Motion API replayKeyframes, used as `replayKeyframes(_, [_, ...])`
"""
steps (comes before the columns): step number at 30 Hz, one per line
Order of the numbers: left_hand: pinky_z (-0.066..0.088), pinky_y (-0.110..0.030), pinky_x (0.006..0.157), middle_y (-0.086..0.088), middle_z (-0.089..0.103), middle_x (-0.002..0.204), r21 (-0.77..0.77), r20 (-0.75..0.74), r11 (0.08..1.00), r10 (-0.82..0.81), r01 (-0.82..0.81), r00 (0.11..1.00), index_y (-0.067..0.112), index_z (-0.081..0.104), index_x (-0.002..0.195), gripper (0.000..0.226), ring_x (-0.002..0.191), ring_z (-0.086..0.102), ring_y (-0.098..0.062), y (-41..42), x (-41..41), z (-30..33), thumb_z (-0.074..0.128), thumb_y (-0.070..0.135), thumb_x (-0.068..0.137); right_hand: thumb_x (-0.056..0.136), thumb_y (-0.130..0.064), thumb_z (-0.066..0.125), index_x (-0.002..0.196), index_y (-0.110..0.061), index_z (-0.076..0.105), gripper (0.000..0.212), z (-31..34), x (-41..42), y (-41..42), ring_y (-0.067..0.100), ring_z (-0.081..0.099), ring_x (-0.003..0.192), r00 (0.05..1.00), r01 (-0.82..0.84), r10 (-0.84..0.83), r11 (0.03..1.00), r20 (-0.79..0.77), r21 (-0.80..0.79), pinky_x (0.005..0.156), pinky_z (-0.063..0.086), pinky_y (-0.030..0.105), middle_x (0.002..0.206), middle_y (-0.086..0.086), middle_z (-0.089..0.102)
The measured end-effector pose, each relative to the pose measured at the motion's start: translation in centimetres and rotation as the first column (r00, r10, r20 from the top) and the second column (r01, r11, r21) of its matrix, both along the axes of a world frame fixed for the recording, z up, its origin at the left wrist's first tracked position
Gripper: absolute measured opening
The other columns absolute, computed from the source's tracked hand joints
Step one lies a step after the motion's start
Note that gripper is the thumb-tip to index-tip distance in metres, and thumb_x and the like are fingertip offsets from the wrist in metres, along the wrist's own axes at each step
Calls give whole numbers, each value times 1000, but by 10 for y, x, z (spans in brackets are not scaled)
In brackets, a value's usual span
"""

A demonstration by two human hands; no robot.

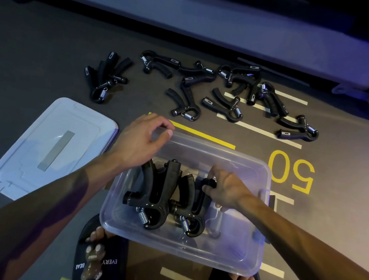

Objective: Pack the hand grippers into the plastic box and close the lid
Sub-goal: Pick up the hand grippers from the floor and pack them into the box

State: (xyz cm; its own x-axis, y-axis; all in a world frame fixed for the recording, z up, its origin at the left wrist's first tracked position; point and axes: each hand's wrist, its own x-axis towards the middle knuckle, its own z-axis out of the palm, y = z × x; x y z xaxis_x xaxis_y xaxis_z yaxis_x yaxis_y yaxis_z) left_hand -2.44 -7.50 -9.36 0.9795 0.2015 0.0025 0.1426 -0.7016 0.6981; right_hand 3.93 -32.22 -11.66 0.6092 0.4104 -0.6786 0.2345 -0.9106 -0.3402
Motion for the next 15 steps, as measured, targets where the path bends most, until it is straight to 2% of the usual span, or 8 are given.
replayKeyframes(2, [46,-41,96,14,64,107,-2,-1,1000,-3,3,1000,31,65,106,22,107,56,-9,1,0,-1,50,44,96,92,-28,59,114,-14,48,28,-5,-4,0,37,69,91,998,15,-16,1000,64,16,71,52,37,97,14,71])
replayKeyframes(5, [47,-41,95,15,64,106,0,-3,1000,-5,5,1000,32,65,106,22,106,56,-9,1,0,-2,50,44,96,90,-29,59,114,-13,50,30,-9,-6,-2,35,64,95,993,20,-22,1000,118,19,67,39,28,93,10,66])
replayKeyframes(10, [46,-41,95,12,66,104,0,16,1000,0,0,1000,28,67,104,22,105,58,-12,-1,1,-1,51,42,95,88,-30,60,107,-17,51,25,-13,-5,-2,32,67,86,991,38,-44,998,127,55,66,42,27,79,4,61])
replayKeyframes(15, [47,-42,94,13,65,105,0,9,1000,1,-1,1000,30,66,104,22,105,57,-11,0,0,-2,50,43,96,90,-30,59,110,-15,52,27,-17,-8,-4,35,62,93,977,34,-50,996,207,80,66,35,27,98,13,70])
